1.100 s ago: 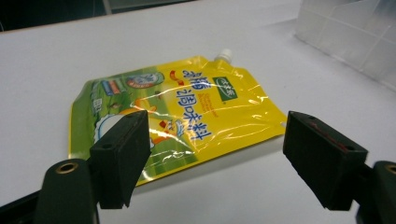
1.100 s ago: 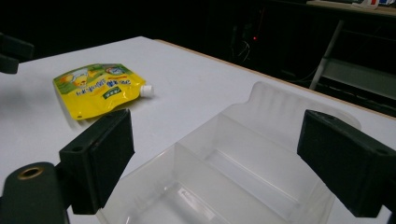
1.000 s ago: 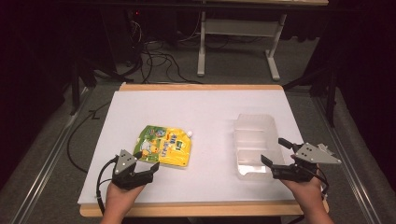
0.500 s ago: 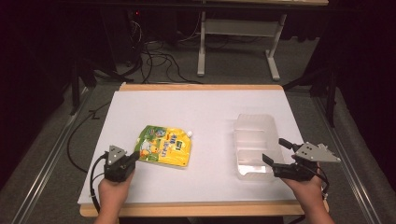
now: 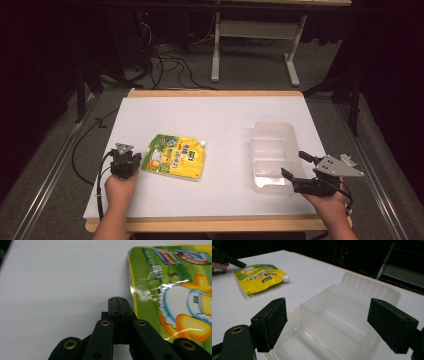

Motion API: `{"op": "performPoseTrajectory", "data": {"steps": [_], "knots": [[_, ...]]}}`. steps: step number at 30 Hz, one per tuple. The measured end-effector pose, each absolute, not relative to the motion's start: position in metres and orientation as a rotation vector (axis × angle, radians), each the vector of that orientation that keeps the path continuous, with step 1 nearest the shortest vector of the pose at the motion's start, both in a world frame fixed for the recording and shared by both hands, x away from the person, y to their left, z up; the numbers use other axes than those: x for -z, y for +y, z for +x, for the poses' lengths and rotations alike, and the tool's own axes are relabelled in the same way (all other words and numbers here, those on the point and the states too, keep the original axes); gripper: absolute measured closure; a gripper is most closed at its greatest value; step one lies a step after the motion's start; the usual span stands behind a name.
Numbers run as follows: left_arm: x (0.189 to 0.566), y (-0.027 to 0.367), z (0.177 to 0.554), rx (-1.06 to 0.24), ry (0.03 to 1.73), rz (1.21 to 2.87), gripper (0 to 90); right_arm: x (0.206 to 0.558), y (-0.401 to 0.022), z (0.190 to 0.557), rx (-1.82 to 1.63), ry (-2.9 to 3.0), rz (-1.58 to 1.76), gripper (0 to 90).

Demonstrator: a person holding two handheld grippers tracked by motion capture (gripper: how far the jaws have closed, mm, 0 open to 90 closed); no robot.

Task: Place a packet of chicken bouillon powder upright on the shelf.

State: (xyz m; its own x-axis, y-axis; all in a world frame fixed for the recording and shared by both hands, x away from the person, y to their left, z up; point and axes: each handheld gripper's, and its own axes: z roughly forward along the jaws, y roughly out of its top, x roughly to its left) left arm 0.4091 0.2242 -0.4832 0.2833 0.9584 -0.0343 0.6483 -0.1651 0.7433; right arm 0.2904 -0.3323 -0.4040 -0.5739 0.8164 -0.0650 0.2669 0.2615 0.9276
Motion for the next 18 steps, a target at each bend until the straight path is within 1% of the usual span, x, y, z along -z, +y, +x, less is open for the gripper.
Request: {"op": "performPoseTrajectory", "data": {"steps": [3, 4, 5, 6, 7, 8, 9, 10, 11, 12, 13, 14, 17, 18], "knots": [[0.482, 0.219, 0.399, -0.516, 1.386, 1.92, 90.0, 0.403, -0.337, 0.286, -1.314, 1.964, 1.004, 16.7], [0.482, 0.219, 0.399, -0.516, 1.386, 1.92, 90.0, 0.403, -0.338, 0.285, -1.313, 1.962, 0.996, 16.8], [0.481, 0.212, 0.391, -0.476, 1.336, 1.955, 90.0, 0.402, -0.338, 0.285, -1.312, 1.962, 0.995, 16.9], [0.481, 0.212, 0.391, -0.476, 1.336, 1.955, 90.0, 0.402, -0.338, 0.285, -1.311, 1.962, 0.996, 16.9], [0.479, 0.2, 0.38, -0.426, 1.271, 2.004, 90.0, 0.402, -0.337, 0.285, -1.311, 1.962, 1.002, 16.9], [0.479, 0.2, 0.38, -0.426, 1.271, 2.004, 90.0, 0.402, -0.337, 0.285, -1.311, 1.962, 1.002, 16.9], [0.478, 0.182, 0.37, -0.404, 1.187, 2.068, 90.0, 0.402, -0.337, 0.285, -1.315, 1.963, 1.001, 17.3], [0.478, 0.182, 0.37, -0.404, 1.187, 2.068, 90.0, 0.402, -0.337, 0.286, -1.314, 1.965, 0.994, 17.5], [0.477, 0.163, 0.361, -0.39, 1.113, 2.114, 90.0, 0.402, -0.337, 0.286, -1.315, 1.964, 0.998, 17.5], [0.477, 0.163, 0.361, -0.39, 1.113, 2.114, 90.0, 0.402, -0.337, 0.286, -1.315, 1.964, 0.998, 17.5], [0.477, 0.154, 0.358, -0.37, 1.083, 2.126, 90.0, 0.402, -0.337, 0.287, -1.314, 1.963, 0.995, 17.7], [0.476, 0.137, 0.353, -0.38, 1.024, 2.158, 90.0, 0.402, -0.336, 0.288, -1.319, 1.965, 0.991, 17.7], [0.474, 0.129, 0.352, -0.377, 0.992, 2.155, 90.0, 0.402, -0.336, 0.288, -1.322, 1.967, 0.993, 17.8], [0.471, 0.13, 0.352, -0.4, 0.991, 2.132, 90.0, 0.402, -0.336, 0.288, -1.318, 1.966, 0.996, 17.9]]}}
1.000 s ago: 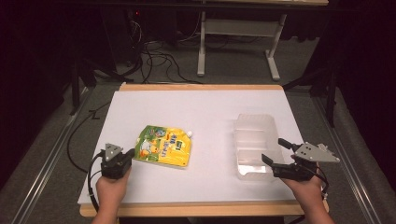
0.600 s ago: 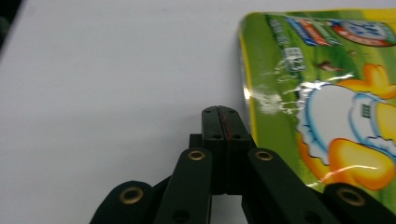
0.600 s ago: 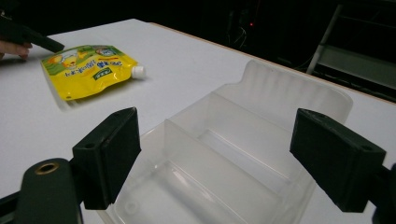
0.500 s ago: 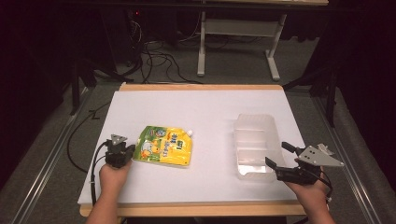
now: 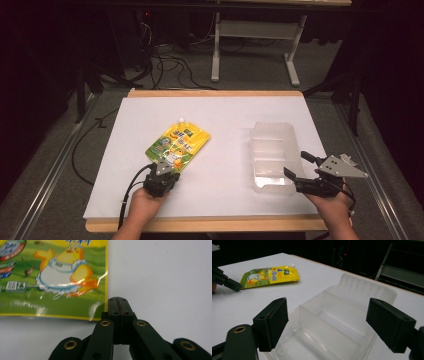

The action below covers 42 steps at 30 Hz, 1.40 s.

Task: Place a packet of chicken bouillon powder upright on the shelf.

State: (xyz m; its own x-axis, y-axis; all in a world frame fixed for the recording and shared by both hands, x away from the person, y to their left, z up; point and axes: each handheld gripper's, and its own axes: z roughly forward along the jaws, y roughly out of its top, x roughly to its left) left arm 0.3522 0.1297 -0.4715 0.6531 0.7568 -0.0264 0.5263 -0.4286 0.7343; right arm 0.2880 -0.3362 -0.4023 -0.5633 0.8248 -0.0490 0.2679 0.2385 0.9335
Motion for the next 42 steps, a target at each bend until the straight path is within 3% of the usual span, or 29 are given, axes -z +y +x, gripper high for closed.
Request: {"op": "performPoseTrajectory", "data": {"steps": [2, 3, 8, 15, 21, 26, 27, 31, 34, 42], "knots": [[0.464, 0.141, 0.358, -0.482, 1.027, 2.049, 90.0, 0.402, -0.337, 0.287, -1.322, 1.962, 0.996, 18.0], [0.461, 0.161, 0.372, -0.582, 1.122, 1.979, 90.0, 0.401, -0.338, 0.287, -1.331, 1.954, 0.999, 18.1], [0.464, 0.198, 0.421, -0.726, 1.344, 1.918, 90.0, 0.403, -0.338, 0.286, -1.325, 1.958, 1.008, 18.2], [0.48, 0.198, 0.457, -0.667, 1.379, 2.008, 90.0, 0.404, -0.335, 0.287, -1.319, 1.973, 0.997, 18.3], [0.471, 0.184, 0.425, -0.592, 1.238, 2.042, 90.0, 0.405, -0.334, 0.287, -1.323, 1.975, 1.013, 18.5], [0.467, 0.169, 0.399, -0.603, 1.141, 2.128, 90.0, 0.405, -0.334, 0.286, -1.335, 1.975, 1.008, 18.8], [0.461, 0.178, 0.402, -0.675, 1.18, 2.073, 90.0, 0.404, -0.334, 0.285, -1.336, 1.974, 1.008, 18.9], [0.46, 0.202, 0.421, -0.721, 1.33, 1.946, 90.0, 0.403, -0.333, 0.284, -1.342, 1.976, 0.993, 19.1], [0.471, 0.211, 0.438, -0.731, 1.401, 1.964, 90.0, 0.404, -0.332, 0.285, -1.342, 1.981, 0.997, 19.2], [0.479, 0.207, 0.444, -0.596, 1.309, 2.059, 90.0, 0.407, -0.33, 0.288, -1.341, 1.997, 0.996, 19.4]]}}
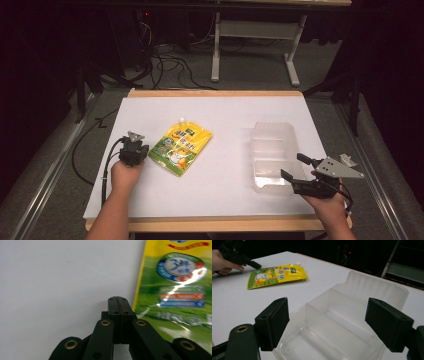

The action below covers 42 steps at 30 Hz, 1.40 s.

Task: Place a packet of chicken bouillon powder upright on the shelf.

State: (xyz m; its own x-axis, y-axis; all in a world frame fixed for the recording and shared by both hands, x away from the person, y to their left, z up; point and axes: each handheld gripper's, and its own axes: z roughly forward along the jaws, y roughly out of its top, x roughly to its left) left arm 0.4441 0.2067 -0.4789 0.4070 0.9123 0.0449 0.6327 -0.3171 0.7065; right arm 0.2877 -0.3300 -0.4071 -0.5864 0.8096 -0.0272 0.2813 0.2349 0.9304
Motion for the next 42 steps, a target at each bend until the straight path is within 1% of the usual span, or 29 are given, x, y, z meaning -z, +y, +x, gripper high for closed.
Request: {"op": "performPoseTrajectory", "data": {"steps": [5, 9, 14, 16, 17, 18, 19, 20, 21, 23, 26, 27, 28, 29, 30, 31, 32, 33, 34, 35, 36, 37, 38, 39, 41, 42], "knots": [[0.482, 0.196, 0.426, -0.582, 1.243, 2.055, 90.0, 0.406, -0.327, 0.287, -1.343, 2.005, 0.989, 19.6], [0.481, 0.175, 0.408, -0.547, 1.159, 2.106, 90.0, 0.407, -0.326, 0.287, -1.349, 2.007, 0.99, 20.0], [0.48, 0.157, 0.395, -0.505, 1.095, 2.123, 90.0, 0.406, -0.327, 0.287, -1.358, 2.003, 0.994, 20.3], [0.48, 0.146, 0.388, -0.483, 1.059, 2.129, 90.0, 0.406, -0.327, 0.287, -1.358, 2.002, 0.998, 20.4], [0.48, 0.134, 0.383, -0.448, 1.018, 2.14, 90.0, 0.406, -0.328, 0.287, -1.357, 2.001, 0.997, 20.4], [0.48, 0.134, 0.383, -0.448, 1.018, 2.14, 90.0, 0.406, -0.328, 0.287, -1.357, 2.001, 0.997, 20.4], [0.48, 0.119, 0.379, -0.43, 0.98, 2.153, 90.0, 0.406, -0.328, 0.287, -1.361, 2.0, 1.005, 20.4], [0.48, 0.119, 0.379, -0.43, 0.98, 2.153, 90.0, 0.406, -0.328, 0.287, -1.361, 2.0, 1.005, 20.4], [0.479, 0.107, 0.376, -0.417, 0.964, 2.159, 90.0, 0.406, -0.328, 0.288, -1.359, 2.0, 0.999, 20.4], [0.477, 0.104, 0.375, -0.41, 0.967, 2.147, 90.0, 0.406, -0.329, 0.287, -1.36, 2.0, 1.0, 20.4], [0.468, 0.11, 0.377, -0.428, 1.024, 2.038, 90.0, 0.405, -0.331, 0.287, -1.365, 1.992, 1.001, 20.4], [0.462, 0.123, 0.388, -0.482, 1.086, 1.974, 90.0, 0.405, -0.332, 0.287, -1.37, 1.988, 1.011, 20.4], [0.462, 0.123, 0.388, -0.482, 1.086, 1.974, 90.0, 0.405, -0.332, 0.287, -1.37, 1.988, 1.011, 20.4], [0.459, 0.136, 0.406, -0.471, 1.178, 1.894, 90.0, 0.406, -0.333, 0.287, -1.362, 1.991, 1.006, 20.4], [0.46, 0.14, 0.415, -0.473, 1.214, 1.874, 90.0, 0.406, -0.333, 0.287, -1.363, 1.99, 1.008, 20.4], [0.46, 0.14, 0.415, -0.473, 1.214, 1.874, 90.0, 0.406, -0.332, 0.287, -1.362, 1.99, 1.01, 20.5], [0.462, 0.142, 0.423, -0.475, 1.248, 1.828, 90.0, 0.406, -0.332, 0.287, -1.362, 1.99, 1.01, 20.5], [0.466, 0.144, 0.44, -0.441, 1.311, 1.78, 82.2, 0.405, -0.332, 0.287, -1.365, 1.989, 1.008, 20.5], [0.466, 0.144, 0.44, -0.441, 1.311, 1.78, 77.2, 0.405, -0.332, 0.287, -1.365, 1.989, 1.008, 20.5], [0.47, 0.146, 0.453, -0.406, 1.358, 1.717, 72.2, 0.405, -0.333, 0.287, -1.361, 1.989, 1.005, 20.4], [0.47, 0.146, 0.453, -0.406, 1.358, 1.717, 70.3, 0.405, -0.333, 0.287, -1.361, 1.989, 1.005, 20.4], [0.472, 0.146, 0.46, -0.392, 1.379, 1.705, 70.3, 0.406, -0.333, 0.287, -1.358, 1.989, 1.007, 20.4], [0.473, 0.146, 0.465, -0.385, 1.397, 1.7, 65.9, 0.406, -0.333, 0.287, -1.357, 1.989, 1.009, 20.5], [0.475, 0.147, 0.474, -0.34, 1.435, 1.682, 55.0, 0.406, -0.334, 0.287, -1.357, 1.99, 1.019, 20.5], [0.478, 0.149, 0.483, -0.271, 1.475, 1.666, 45.8, 0.407, -0.334, 0.288, -1.357, 1.992, 1.01, 20.5], [0.478, 0.149, 0.483, -0.271, 1.475, 1.666, 42.4, 0.407, -0.334, 0.288, -1.357, 1.992, 1.01, 20.5]]}}
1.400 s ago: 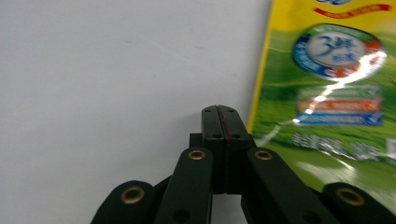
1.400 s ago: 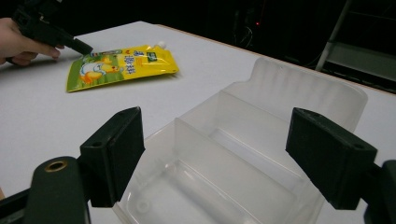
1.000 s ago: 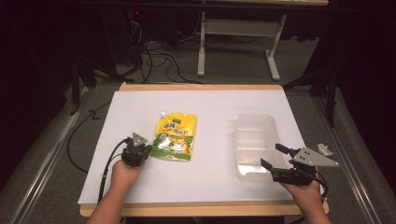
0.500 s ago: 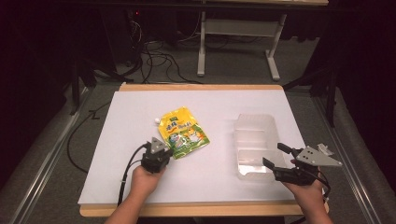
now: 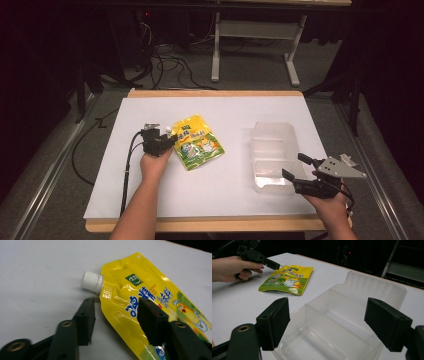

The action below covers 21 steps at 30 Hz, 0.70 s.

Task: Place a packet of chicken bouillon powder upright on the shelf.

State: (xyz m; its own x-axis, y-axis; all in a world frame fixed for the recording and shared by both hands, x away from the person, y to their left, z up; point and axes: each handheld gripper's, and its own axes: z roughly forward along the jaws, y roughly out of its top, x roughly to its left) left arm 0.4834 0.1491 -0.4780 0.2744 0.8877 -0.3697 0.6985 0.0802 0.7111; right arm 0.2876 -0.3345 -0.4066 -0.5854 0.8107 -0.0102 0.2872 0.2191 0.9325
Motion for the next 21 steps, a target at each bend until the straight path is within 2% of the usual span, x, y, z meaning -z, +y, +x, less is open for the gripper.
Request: {"op": "performPoseTrajectory", "data": {"steps": [3, 6, 8, 9, 12, 14, 15, 17, 21], "knots": [[0.482, 0.15, 0.491, -0.213, 1.488, 1.651, 39.7, 0.407, -0.335, 0.287, -1.355, 1.993, 1.012, 20.5], [0.484, 0.151, 0.492, -0.184, 1.486, 1.631, 41.0, 0.406, -0.335, 0.287, -1.351, 1.992, 1.009, 20.5], [0.485, 0.15, 0.49, -0.171, 1.468, 1.646, 48.5, 0.406, -0.334, 0.287, -1.35, 1.994, 1.012, 20.5], [0.486, 0.149, 0.49, -0.162, 1.46, 1.641, 48.5, 0.406, -0.334, 0.287, -1.347, 1.996, 1.009, 20.6], [0.488, 0.151, 0.489, -0.127, 1.458, 1.628, 65.5, 0.407, -0.333, 0.287, -1.346, 1.998, 1.006, 20.6], [0.489, 0.152, 0.489, -0.091, 1.451, 1.629, 68.4, 0.407, -0.332, 0.287, -1.342, 2.0, 1.006, 20.6], [0.488, 0.149, 0.487, -0.102, 1.426, 1.653, 78.2, 0.407, -0.332, 0.287, -1.341, 2.0, 1.007, 20.6], [0.487, 0.145, 0.484, -0.147, 1.387, 1.675, 88.5, 0.407, -0.332, 0.287, -1.342, 1.999, 1.008, 20.7], [0.484, 0.141, 0.478, -0.206, 1.346, 1.704, 90.0, 0.407, -0.333, 0.286, -1.341, 1.995, 1.018, 20.9]]}}
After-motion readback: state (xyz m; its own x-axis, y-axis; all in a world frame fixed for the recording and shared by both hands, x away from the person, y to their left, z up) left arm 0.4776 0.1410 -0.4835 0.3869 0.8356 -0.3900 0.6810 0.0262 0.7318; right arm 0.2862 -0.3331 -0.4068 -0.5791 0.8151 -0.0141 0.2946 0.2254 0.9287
